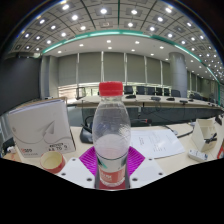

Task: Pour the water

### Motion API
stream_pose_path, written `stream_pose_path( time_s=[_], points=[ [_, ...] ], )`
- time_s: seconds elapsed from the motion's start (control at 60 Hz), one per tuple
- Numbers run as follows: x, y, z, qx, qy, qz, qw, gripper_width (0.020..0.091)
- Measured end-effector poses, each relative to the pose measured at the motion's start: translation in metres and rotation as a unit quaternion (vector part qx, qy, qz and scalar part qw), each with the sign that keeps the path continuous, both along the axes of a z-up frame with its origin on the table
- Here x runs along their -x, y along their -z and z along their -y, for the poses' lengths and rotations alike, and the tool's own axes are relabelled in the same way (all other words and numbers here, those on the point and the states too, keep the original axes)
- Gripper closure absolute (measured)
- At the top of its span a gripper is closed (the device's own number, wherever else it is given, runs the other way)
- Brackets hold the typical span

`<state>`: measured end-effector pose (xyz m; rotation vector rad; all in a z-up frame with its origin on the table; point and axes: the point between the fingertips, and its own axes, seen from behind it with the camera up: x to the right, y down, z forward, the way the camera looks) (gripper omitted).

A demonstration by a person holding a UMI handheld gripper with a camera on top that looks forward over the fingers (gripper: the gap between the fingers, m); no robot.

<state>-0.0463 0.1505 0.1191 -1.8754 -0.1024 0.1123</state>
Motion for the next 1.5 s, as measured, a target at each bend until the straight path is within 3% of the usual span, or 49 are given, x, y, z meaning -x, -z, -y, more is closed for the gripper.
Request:
stream_pose_path(
  time_s=[0.167, 0.25, 0.3, 0.417, 0.45, 0.483, 0.5, 0.55, 0.6, 0.767, 1.167, 1.5],
  points=[
    [0.002, 0.046, -0.002, 0.021, -0.004, -0.004, 1.0, 0.0759],
    [0.004, 0.044, -0.002, 0.005, -0.008, 0.006, 1.0, 0.0755],
    [0.004, 0.043, 0.0, 0.004, -0.003, 0.004, 1.0, 0.0708],
    [0.003, 0.046, 0.0, 0.013, 0.001, 0.005, 1.0, 0.0562],
    [0.001, 0.049, 0.002, 0.024, 0.004, 0.01, 1.0, 0.0454],
    [0.0, 0.052, 0.004, 0.037, 0.009, 0.013, 0.999, 0.0275],
    [0.0, 0.052, 0.005, 0.041, 0.01, 0.013, 0.999, 0.0228],
    [-0.001, 0.051, 0.009, 0.048, 0.015, 0.01, 0.999, 0.0281],
    [-0.001, 0.043, 0.018, 0.053, 0.021, 0.009, 0.998, 0.024],
    [0.001, 0.01, 0.063, 0.084, 0.041, 0.018, 0.995, 0.0246],
    [0.051, -0.084, 0.285, 0.158, 0.059, 0.033, 0.985, 0.0246],
    [0.07, -0.111, 0.397, 0.155, 0.054, 0.067, 0.984, 0.0246]
  ],
)
